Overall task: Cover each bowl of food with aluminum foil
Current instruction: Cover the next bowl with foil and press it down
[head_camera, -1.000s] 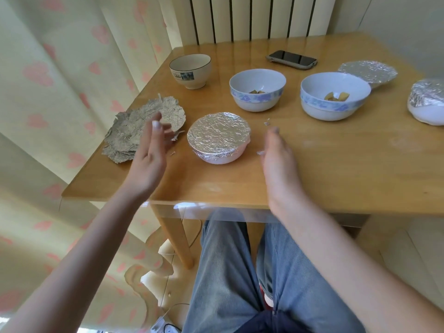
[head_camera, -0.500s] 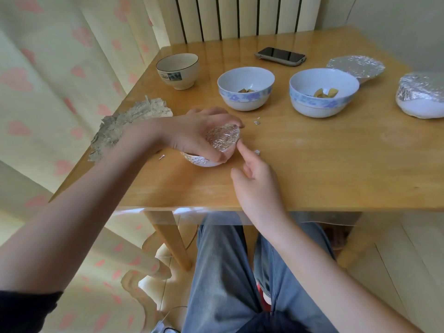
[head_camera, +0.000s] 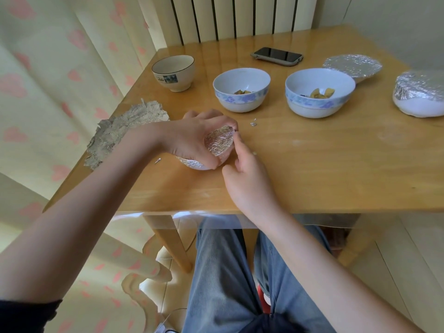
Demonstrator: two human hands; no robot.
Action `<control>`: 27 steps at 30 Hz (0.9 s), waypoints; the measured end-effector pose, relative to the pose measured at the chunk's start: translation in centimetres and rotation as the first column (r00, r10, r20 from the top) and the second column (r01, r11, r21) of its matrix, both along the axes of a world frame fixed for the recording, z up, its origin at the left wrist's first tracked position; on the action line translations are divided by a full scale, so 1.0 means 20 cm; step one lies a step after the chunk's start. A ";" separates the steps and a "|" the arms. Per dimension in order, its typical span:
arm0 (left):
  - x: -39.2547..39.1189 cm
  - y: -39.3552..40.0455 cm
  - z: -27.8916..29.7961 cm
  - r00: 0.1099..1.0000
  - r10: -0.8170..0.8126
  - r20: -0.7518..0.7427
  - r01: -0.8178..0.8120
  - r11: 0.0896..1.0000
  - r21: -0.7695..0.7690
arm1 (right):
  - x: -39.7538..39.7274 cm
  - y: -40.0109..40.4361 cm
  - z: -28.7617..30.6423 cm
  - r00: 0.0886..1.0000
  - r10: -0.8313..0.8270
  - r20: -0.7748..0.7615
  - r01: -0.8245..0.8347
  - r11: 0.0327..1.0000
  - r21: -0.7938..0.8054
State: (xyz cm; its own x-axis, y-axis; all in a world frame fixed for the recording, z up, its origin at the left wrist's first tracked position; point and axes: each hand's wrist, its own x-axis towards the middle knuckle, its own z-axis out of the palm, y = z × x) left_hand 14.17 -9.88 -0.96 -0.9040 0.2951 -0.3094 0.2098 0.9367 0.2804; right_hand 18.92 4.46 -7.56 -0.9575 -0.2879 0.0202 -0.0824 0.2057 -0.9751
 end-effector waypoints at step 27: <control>0.00 -0.04 -0.34 0.579 0.813 -0.061 -0.312 0.290 0.905 | -0.45 -0.19 0.12 0.999 -0.050 -0.010 0.051 0.987 0.154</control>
State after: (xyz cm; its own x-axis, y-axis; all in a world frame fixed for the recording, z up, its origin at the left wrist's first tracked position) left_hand 14.22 -10.59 -7.77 -0.8488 -0.4929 0.1913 0.0404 0.3003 0.9530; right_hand 9.98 0.66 -5.16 -0.9707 -0.2396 -0.0149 -0.0739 0.3573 -0.9311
